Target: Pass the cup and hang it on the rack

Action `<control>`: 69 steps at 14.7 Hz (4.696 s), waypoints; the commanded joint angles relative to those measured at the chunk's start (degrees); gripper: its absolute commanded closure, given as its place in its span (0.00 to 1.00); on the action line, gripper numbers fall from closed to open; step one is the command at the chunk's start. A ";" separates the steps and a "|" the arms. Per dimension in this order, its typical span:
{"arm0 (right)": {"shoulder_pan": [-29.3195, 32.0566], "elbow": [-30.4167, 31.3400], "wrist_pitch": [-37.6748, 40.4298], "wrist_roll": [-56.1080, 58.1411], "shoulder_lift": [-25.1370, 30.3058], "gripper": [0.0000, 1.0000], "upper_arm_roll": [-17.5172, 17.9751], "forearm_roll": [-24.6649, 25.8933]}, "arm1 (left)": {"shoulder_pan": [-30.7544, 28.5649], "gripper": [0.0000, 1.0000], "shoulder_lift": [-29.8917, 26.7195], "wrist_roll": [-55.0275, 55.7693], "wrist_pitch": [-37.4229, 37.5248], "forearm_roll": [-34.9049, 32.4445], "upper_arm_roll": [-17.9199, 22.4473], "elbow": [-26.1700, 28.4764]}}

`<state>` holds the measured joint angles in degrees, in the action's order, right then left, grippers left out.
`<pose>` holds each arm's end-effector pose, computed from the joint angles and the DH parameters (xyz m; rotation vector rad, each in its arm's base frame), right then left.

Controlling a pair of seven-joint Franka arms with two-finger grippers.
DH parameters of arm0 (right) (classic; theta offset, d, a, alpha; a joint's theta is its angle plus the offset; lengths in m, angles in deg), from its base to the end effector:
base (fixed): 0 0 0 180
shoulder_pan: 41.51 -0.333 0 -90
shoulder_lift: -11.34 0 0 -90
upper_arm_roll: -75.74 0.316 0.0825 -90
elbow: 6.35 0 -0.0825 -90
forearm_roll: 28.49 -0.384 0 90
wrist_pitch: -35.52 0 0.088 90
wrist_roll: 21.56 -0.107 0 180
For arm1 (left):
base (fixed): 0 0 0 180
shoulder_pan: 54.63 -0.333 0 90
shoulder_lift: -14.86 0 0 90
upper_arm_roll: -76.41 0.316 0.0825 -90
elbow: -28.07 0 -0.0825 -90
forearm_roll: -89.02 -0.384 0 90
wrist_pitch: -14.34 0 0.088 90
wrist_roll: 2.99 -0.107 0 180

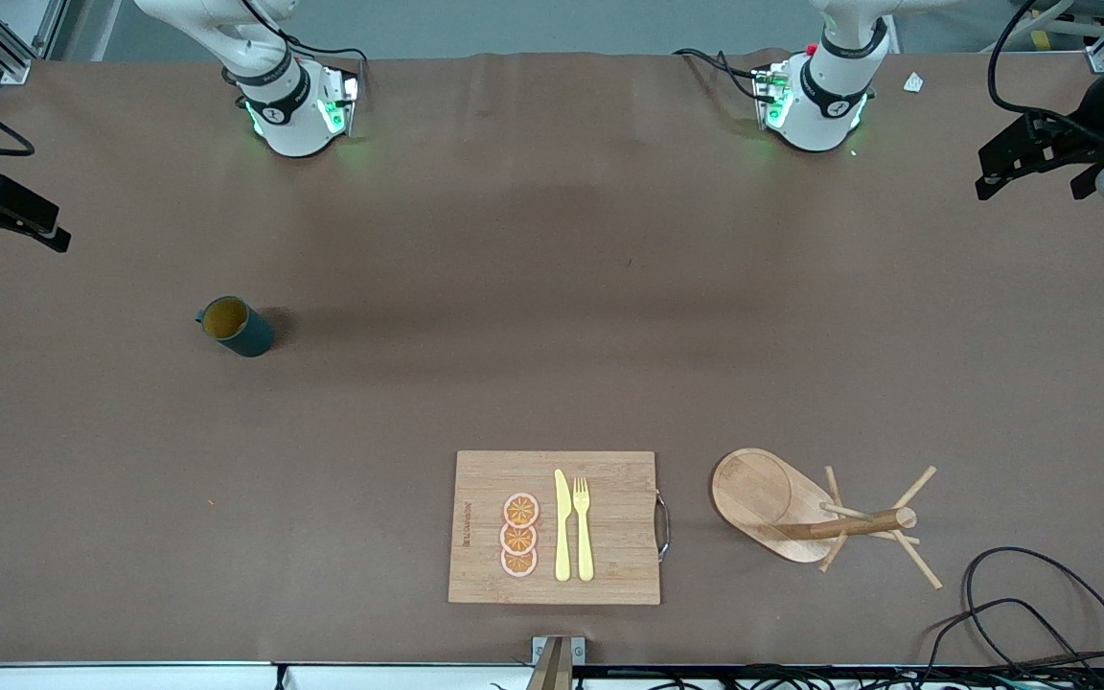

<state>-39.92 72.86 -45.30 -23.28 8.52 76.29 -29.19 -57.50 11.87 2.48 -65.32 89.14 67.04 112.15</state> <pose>0.5525 -0.0087 0.6707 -3.1281 0.0725 0.0332 0.5144 -0.0617 0.6843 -3.1322 0.0282 0.0389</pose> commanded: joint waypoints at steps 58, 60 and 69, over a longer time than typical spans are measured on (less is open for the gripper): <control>-2.29 63.70 -68.86 -1.18 -3.60 0.19 -0.20 -2.64 | 0.67 0.00 1.31 -0.81 -0.22 -0.56 -0.83 -0.06; -2.12 63.79 -68.95 -1.18 -3.60 0.35 -0.20 -2.64 | 0.67 0.00 2.01 -0.72 -0.49 -0.47 -0.83 -0.14; -0.71 63.70 -71.32 -0.21 -5.36 0.84 -0.20 -2.55 | -0.12 0.00 1.67 -0.72 -0.23 -0.29 -0.83 0.21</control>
<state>-41.50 135.42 -115.21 -24.23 3.02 75.65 -30.73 -57.39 13.90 2.29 -65.46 89.14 66.29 112.47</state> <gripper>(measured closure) 0.784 0.000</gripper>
